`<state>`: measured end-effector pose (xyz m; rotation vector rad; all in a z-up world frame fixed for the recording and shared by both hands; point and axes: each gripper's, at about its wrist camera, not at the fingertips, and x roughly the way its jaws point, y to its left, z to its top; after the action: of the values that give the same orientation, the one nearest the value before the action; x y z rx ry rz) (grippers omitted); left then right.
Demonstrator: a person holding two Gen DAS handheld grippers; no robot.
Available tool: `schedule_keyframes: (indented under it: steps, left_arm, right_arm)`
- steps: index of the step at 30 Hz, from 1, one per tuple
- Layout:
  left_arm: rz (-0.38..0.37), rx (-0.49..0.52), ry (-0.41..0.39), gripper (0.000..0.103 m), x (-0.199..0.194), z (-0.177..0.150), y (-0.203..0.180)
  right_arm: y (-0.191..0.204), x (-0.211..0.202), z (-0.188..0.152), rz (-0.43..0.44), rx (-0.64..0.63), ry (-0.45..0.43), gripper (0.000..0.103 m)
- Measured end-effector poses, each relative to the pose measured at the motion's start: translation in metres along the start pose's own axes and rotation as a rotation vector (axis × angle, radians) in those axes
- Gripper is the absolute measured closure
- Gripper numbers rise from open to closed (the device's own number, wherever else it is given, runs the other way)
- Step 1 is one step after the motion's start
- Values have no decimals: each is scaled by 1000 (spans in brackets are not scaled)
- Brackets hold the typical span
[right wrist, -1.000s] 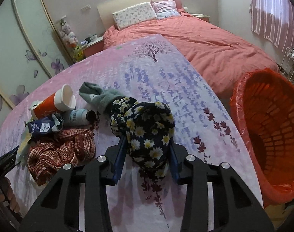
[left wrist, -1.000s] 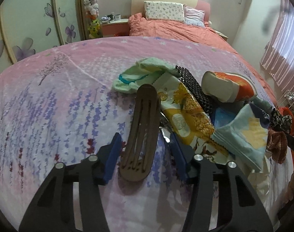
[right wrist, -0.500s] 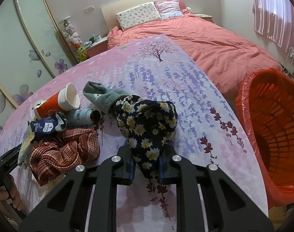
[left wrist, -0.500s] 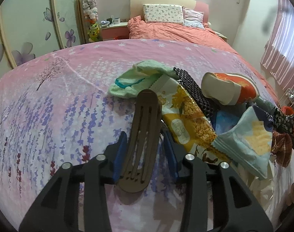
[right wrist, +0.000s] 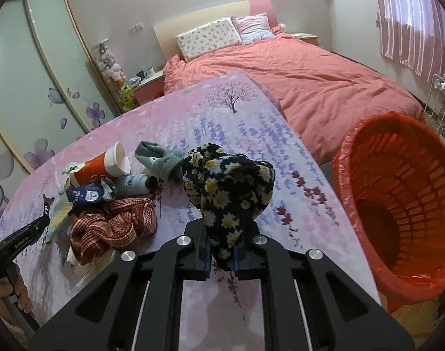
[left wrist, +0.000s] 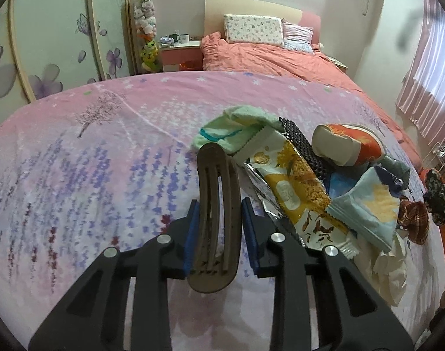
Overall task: Collect trash
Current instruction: 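Carry the floral cloth into the orange basket and open the right gripper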
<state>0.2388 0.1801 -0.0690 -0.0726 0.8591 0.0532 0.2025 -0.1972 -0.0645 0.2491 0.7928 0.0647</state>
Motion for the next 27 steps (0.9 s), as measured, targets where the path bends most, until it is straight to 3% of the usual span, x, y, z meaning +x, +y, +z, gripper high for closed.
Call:
schedule_keyframes:
  steps: [5, 10, 20, 27]
  left_arm:
    - [-21, 10, -33, 74, -27, 3, -10]
    - [-84, 48, -89, 74, -66, 13, -48]
    - [-312, 204, -156, 74, -118, 15, -186]
    - [-472, 315, -121, 74, -113, 1, -294]
  right_arm:
    - [-4, -17, -2, 7, 9, -30, 93]
    - [-16, -40, 2, 8, 27, -80, 93]
    - [-64, -79, 2, -67, 95, -148, 93]
    - [-111, -91, 0, -136, 172, -183, 93]
